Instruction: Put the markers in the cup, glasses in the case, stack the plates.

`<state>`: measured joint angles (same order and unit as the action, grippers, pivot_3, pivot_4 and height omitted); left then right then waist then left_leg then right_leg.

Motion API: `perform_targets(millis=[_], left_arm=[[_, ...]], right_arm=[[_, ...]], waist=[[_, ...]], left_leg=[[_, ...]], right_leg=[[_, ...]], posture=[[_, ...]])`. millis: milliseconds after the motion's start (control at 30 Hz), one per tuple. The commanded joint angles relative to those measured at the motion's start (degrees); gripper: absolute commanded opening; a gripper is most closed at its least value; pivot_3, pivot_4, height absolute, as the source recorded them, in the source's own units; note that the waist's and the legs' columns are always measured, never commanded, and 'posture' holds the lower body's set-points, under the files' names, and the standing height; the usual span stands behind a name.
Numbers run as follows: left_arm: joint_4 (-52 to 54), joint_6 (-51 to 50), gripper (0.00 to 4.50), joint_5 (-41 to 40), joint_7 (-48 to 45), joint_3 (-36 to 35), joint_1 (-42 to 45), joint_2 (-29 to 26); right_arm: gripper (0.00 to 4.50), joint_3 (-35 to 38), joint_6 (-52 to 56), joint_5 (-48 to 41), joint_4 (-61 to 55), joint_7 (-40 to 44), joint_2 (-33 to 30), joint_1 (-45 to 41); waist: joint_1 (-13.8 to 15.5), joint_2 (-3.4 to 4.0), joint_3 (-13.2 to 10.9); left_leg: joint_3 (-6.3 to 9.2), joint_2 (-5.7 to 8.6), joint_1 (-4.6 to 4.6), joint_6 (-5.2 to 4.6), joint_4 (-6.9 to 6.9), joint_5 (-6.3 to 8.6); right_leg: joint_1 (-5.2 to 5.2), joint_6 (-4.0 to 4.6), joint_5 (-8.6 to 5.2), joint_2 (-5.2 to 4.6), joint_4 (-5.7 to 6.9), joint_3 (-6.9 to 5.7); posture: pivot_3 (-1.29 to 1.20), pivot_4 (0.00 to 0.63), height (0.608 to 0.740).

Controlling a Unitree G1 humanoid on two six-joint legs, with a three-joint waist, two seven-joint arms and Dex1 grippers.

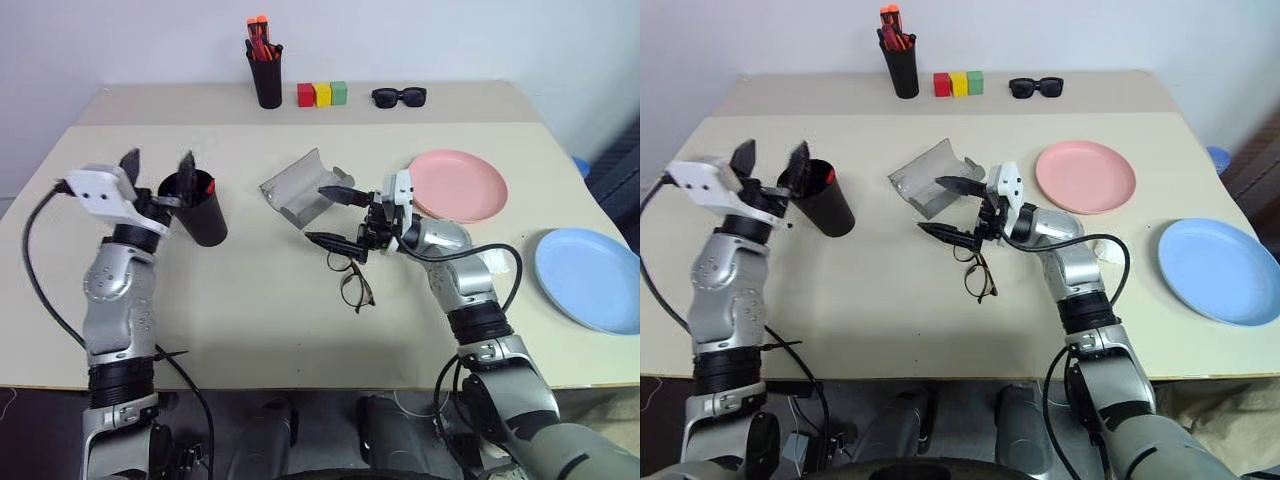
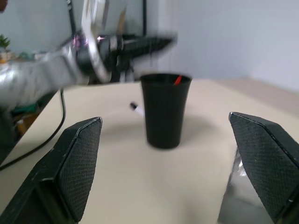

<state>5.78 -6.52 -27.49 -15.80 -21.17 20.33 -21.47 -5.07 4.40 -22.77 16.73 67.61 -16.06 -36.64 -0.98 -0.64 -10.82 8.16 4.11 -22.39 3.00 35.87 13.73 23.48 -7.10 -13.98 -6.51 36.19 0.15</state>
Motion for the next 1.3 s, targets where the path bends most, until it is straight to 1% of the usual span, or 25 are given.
perform_targets(millis=[33, 100, 167, 233, 267, 333, 400, 500, 567, 633, 700, 767, 833, 900, 967, 1067, 1167, 1300], left_arm=[[4.64, -5.51, 4.47, -6.23, 0.6, -5.14, 1.31, -3.68], [2.67, -9.43, 4.47, -7.14, -0.58, -8.5, 1.04, -9.33], [-1.04, -11.66, 4.47, -7.35, -4.11, -11.45, 0.41, -15.93], [-3.17, -13.65, 4.47, -8.78, -6.9, -12.58, 0.05, -19.61], [-3.91, -13.57, 4.47, -7.22, -8.66, -12.02, -0.79, -21.97], [-5.96, -15.63, 4.47, -5.62, -15.21, -10.89, -3.16, -28.35], [-8.32, -14.97, 4.47, -3.55, -21.04, -9.59, -5.06, -33.52], [-12.95, -11.31, 4.47, 1.5, -31.3, -4.67, -7.55, -40.96], [-16.46, -8.48, 4.47, 4.47, -35.23, -1.73, -7.29, -43.68], [-20.33, -4.61, 4.47, 10.17, -39.64, 4.12, -6.08, -47.69], [-23.7, -1.15, 4.47, 13.38, -42.78, 7.9, -3.98, -49.32], [-28.85, 3.11, 4.47, 20.45, -43.69, 14.2, 0.65, -50.73], [-33.98, 5.8, 4.47, 26.34, -43.96, 19.47, 6.41, -50.69], [-37.8, 8.39, 4.47, 29.5, -45.74, 22.77, 10.88, -50.07], [-43.63, 11.29, 4.47, 34.86, -46.11, 27.37, 17.47, -48.67], [-51.08, 15.05, 4.47, 39.77, -49.7, 32.43, 25.13, -46.76], [-57.28, 18.85, 4.47, 43.81, -51.99, 35.96, 30.74, -45.23], [-64.4, 21.46, 4.47, 49.37, -53.88, 40.43, 37.65, -42.76]], right_arm=[[4.45, -1.03, 2.46, -1.0, -4.88, 2.1, -1.64, 1.15], [4.45, -1.86, 2.39, -0.18, -5.79, 3.01, -2.56, 2.38], [4.45, -2.09, 2.62, -0.12, -6.43, 2.95, -2.64, 2.92], [4.45, -2.23, 2.89, -0.17, -6.67, 2.65, -2.44, 2.92], [4.45, -2.4, 2.92, -0.07, -6.73, 2.63, -2.41, 2.91], [4.45, -2.83, 2.94, 0.19, -6.91, 2.64, -2.35, 2.81], [4.45, -3.37, 3.53, 0.19, -7.21, 2.81, -2.43, 2.74], [4.45, -4.42, 3.09, 0.95, -7.28, 3.12, -2.39, 3.03], [4.45, -4.67, 2.97, 1.05, -7.1, 2.92, -1.99, 3.22], [4.45, -5.01, 2.33, 1.41, -6.68, 2.59, -1.51, 3.4], [4.45, -5.15, 2.06, 1.6, -6.4, 2.39, -1.22, 3.34], [4.45, -5.2, 1.95, 1.59, -6.3, 2.04, -0.75, 3.19], [4.45, -5.15, 1.69, 1.68, -6.1, 1.77, -0.44, 3.05], [4.45, -5.07, 1.5, 1.76, -6.0, 1.57, -0.27, 3.0], [4.45, -4.98, 1.4, 1.8, -6.01, 1.35, -0.13, 2.98], [4.45, -5.03, 1.52, 1.82, -6.15, 1.12, -0.01, 2.96], [4.45, -5.05, 1.68, 1.76, -6.52, 0.9, 0.02, 3.11], [4.45, -4.96, 1.79, 1.69, -6.93, 0.6, -0.14, 3.31]], waist=[[-0.07, 0.0, 0.0], [-0.31, 0.0, 0.0], [-0.72, 0.0, 0.0], [-1.14, 0.03, -0.02], [-1.26, 0.02, -0.02], [-1.44, 0.02, -0.02], [-1.42, 0.04, -0.03], [-1.45, 0.05, -0.04], [-1.39, 0.07, -0.04], [-1.41, 0.05, -0.04], [-1.45, 0.07, -0.05], [-1.42, 0.05, -0.04], [-1.25, 0.04, -0.04], [-1.35, 0.04, -0.04], [-1.4, 0.02, -0.03], [-1.45, 0.02, -0.03], [-1.64, 0.01, -0.03], [-1.63, -0.02, -0.04]], left_leg=[[0.0, 0.0, 0.0, 0.0, 0.0, 0.0], [-0.01, 0.0, 0.01, 0.0, 0.0, 0.0], [-0.02, -0.03, 0.01, 0.0, 0.0, 0.0], [-0.02, -0.05, 0.02, 0.0, -0.05, 0.0], [-0.02, -0.05, 0.02, 0.0, -0.05, 0.0], [-0.02, -0.04, 0.02, 0.0, -0.05, 0.0], [-0.03, -0.03, 0.01, 0.0, -0.11, 0.0], [-0.05, -0.05, 0.02, 0.0, -0.19, 0.0], [-0.05, -0.05, 0.03, 0.01, -0.25, -0.01], [-0.04, -0.05, 0.03, 0.01, -0.29, -0.01], [-0.08, -0.06, 0.03, 0.01, -0.34, -0.01], [-0.08, -0.06, 0.02, 0.02, -0.38, -0.01], [-0.08, -0.06, 0.02, 0.04, -0.41, -0.03], [-0.1, -0.06, 0.02, 0.04, -0.41, -0.04], [-0.11, -0.04, 0.0, 0.04, -0.4, -0.04], [-0.11, -0.05, 0.0, 0.04, -0.41, -0.04], [-0.13, -0.04, 0.0, 0.03, -0.39, -0.04], [-0.14, -0.05, -0.01, 0.03, -0.38, -0.04]], right_leg=[[0.0, 0.0, 0.0, 0.0, 0.0, 0.0], [0.0, 0.0, 0.0, 0.0, 0.01, 0.0], [0.03, 0.0, 0.0, 0.05, 0.04, 0.0], [0.05, 0.01, -0.01, 0.08, 0.05, 0.01], [0.05, 0.01, -0.01, 0.08, 0.04, 0.01], [0.03, 0.01, -0.01, 0.07, 0.02, 0.01], [0.06, 0.02, -0.01, 0.06, 0.02, 0.03], [0.1, 0.03, -0.02, 0.07, 0.01, 0.04], [0.11, 0.04, -0.02, 0.07, -0.01, 0.04], [0.13, 0.04, -0.02, 0.07, -0.01, 0.04], [0.16, 0.04, -0.02, 0.07, -0.02, 0.06], [0.2, 0.03, -0.02, 0.07, -0.02, 0.07], [0.21, 0.03, -0.02, 0.07, 0.02, 0.07], [0.23, 0.02, -0.01, 0.09, 0.04, 0.07], [0.24, 0.01, -0.01, 0.09, 0.04, 0.07], [0.26, 0.0, -0.01, 0.1, 0.1, 0.07], [0.25, -0.01, -0.01, 0.1, 0.13, 0.06], [0.29, -0.02, -0.02, 0.1, 0.18, 0.06]], posture=[[0.0, 0.15, 0.74], [0.0, 0.15, 0.74], [0.0, 0.15, 0.74], [0.0, 0.15, 0.74], [0.0, 0.15, 0.74], [0.0, 0.15, 0.74], [0.0, 0.15, 0.74], [0.0, 0.15, 0.74], [0.0, 0.15, 0.74], [0.0, 0.15, 0.74], [0.0, 0.15, 0.74], [0.0, 0.15, 0.74], [0.0, 0.15, 0.74], [0.0, 0.15, 0.74], [0.0, 0.15, 0.74], [0.0, 0.15, 0.74], [0.0, 0.15, 0.74], [0.0, 0.15, 0.74]])
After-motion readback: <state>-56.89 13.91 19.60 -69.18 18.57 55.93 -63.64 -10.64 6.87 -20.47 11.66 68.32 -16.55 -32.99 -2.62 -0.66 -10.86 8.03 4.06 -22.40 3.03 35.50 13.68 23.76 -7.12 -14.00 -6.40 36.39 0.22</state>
